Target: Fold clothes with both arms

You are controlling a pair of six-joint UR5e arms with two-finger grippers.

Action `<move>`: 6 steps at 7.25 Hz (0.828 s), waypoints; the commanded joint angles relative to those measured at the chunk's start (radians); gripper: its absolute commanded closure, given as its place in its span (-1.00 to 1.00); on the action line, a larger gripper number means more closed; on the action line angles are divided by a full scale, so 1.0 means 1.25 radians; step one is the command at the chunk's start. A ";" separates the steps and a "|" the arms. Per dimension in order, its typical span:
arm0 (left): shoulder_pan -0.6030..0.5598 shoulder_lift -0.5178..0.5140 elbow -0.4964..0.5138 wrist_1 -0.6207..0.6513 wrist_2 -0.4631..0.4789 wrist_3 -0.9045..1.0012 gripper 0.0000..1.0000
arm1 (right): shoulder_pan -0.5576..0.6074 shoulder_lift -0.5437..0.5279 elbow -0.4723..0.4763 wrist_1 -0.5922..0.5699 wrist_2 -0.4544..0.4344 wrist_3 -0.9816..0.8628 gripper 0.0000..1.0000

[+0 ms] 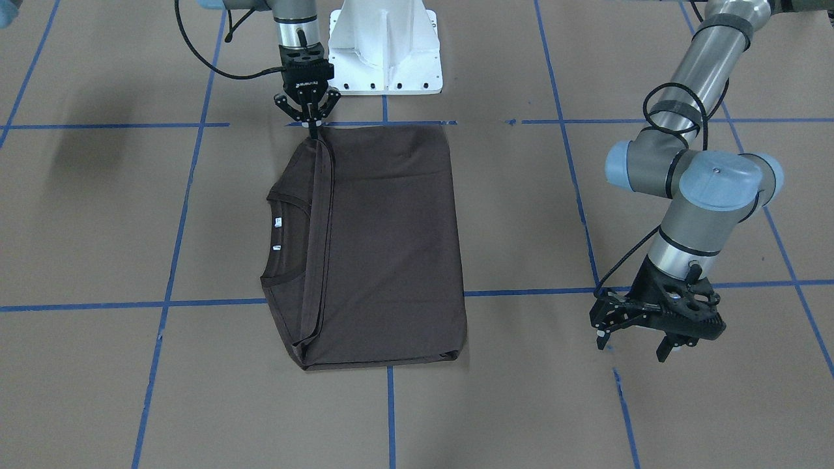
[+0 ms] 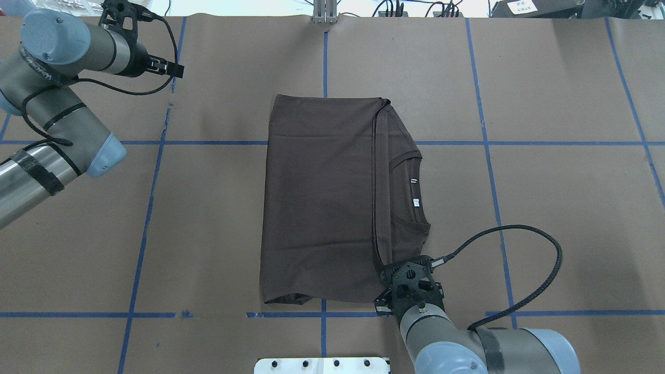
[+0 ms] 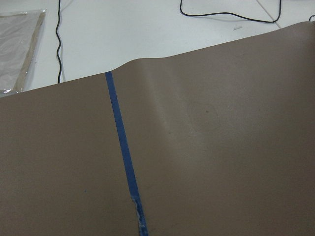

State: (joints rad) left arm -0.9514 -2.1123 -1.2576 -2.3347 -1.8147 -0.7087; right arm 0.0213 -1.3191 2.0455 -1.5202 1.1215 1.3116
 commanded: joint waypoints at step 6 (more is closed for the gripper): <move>0.010 0.000 -0.017 0.001 -0.027 -0.061 -1.00 | -0.015 -0.042 0.064 0.020 0.025 0.128 -1.00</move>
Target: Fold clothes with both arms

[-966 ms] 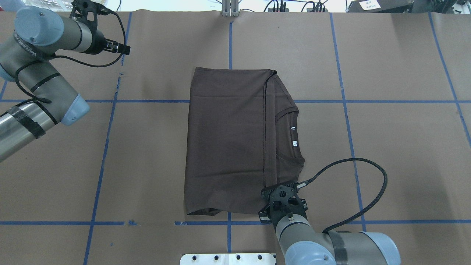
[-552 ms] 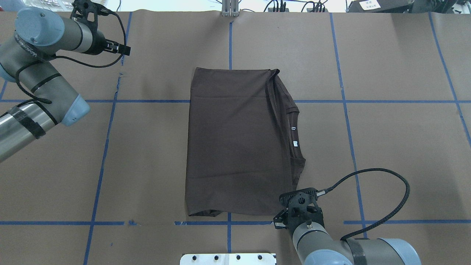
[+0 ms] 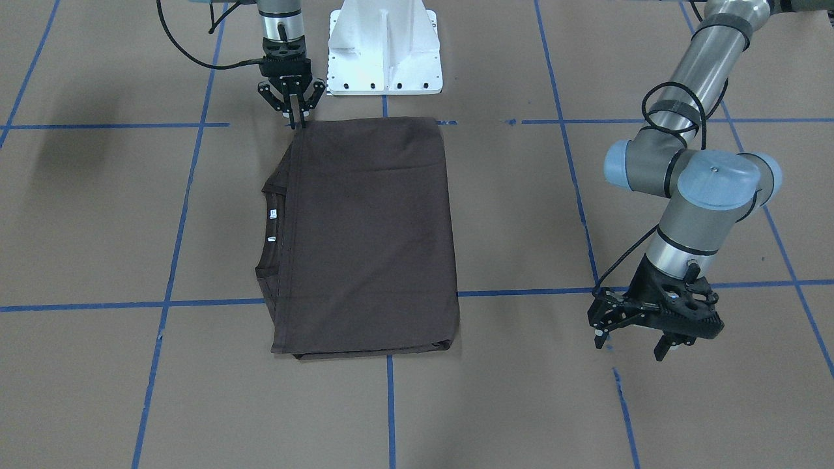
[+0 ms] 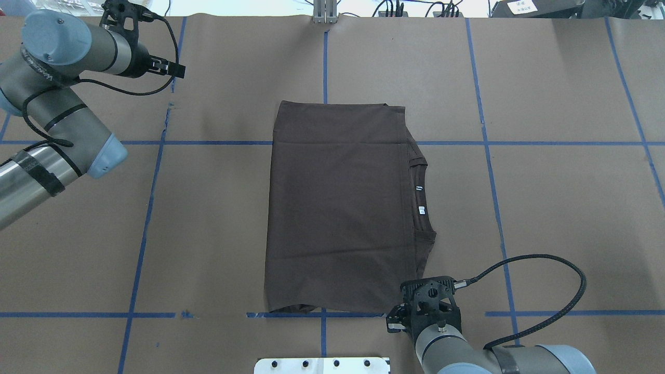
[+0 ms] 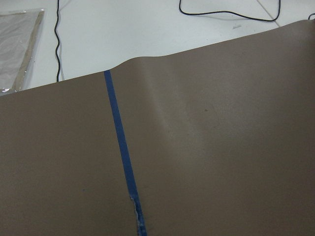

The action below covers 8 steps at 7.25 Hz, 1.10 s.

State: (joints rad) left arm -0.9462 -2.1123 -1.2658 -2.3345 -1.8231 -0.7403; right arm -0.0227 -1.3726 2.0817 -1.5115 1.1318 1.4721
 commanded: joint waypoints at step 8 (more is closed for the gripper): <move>0.491 0.271 -0.511 0.015 0.185 -0.733 -0.67 | 0.152 -0.103 0.087 0.335 0.116 0.089 -1.00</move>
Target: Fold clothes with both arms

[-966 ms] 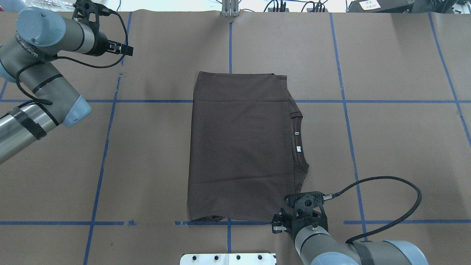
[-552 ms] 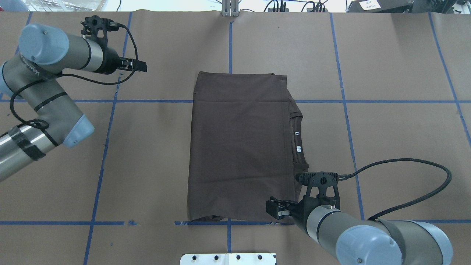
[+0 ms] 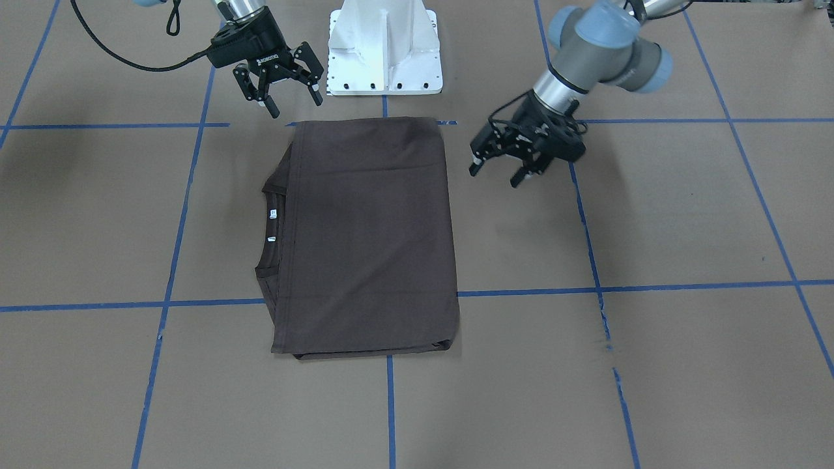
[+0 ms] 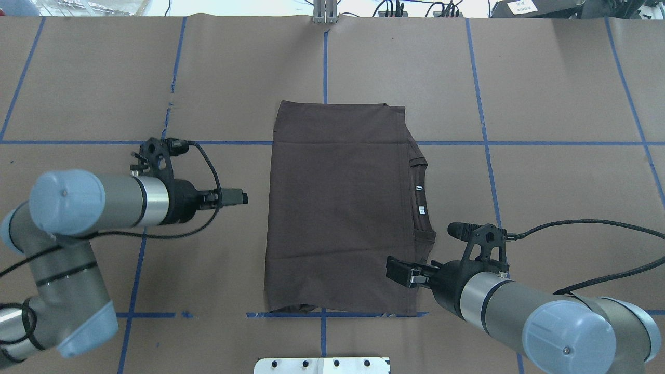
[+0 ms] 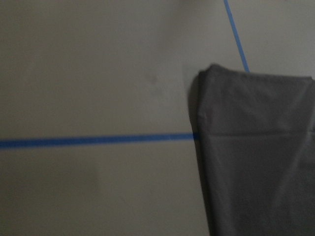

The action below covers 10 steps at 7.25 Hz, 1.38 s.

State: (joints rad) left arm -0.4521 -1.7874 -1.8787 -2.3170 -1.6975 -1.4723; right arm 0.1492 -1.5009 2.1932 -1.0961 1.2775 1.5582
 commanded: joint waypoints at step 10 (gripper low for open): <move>0.288 -0.035 -0.008 0.096 0.220 -0.372 -0.15 | 0.024 -0.001 -0.006 0.002 -0.001 0.026 -1.00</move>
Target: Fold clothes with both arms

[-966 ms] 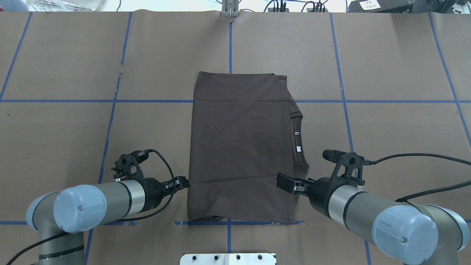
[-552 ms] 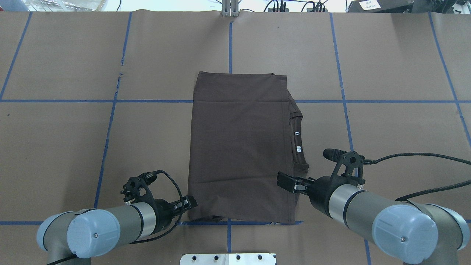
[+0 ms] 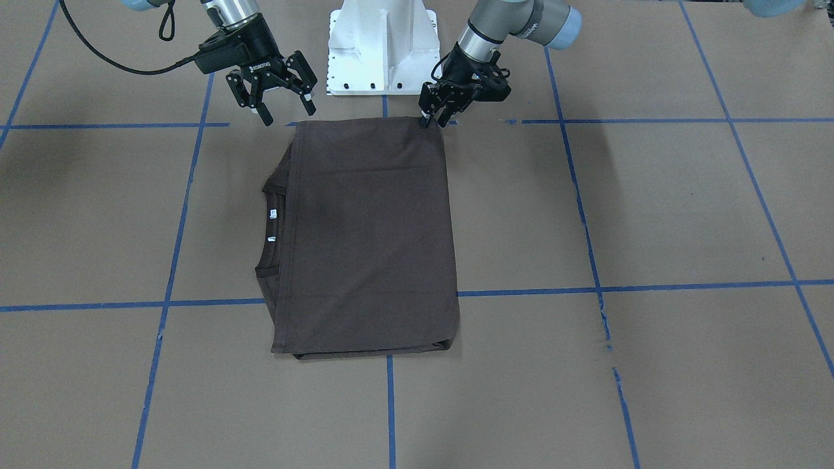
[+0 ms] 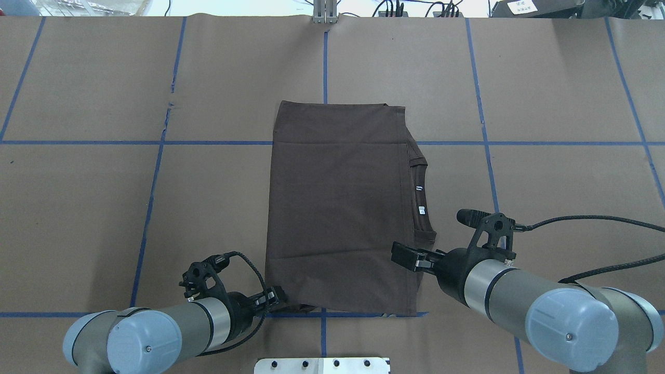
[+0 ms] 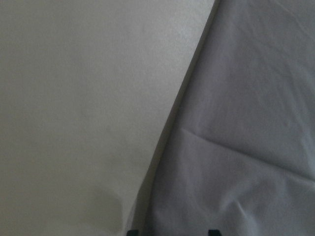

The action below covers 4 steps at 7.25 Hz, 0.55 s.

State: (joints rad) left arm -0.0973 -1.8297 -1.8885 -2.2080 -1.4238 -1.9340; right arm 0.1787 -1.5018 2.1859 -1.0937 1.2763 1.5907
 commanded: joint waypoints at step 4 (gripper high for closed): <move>0.013 -0.008 0.003 0.012 0.006 -0.004 -0.16 | 0.001 0.000 0.000 0.000 0.000 0.000 -1.00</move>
State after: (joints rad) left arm -0.0840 -1.8360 -1.8859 -2.1939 -1.4199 -1.9387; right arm 0.1794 -1.5018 2.1859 -1.0937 1.2763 1.5908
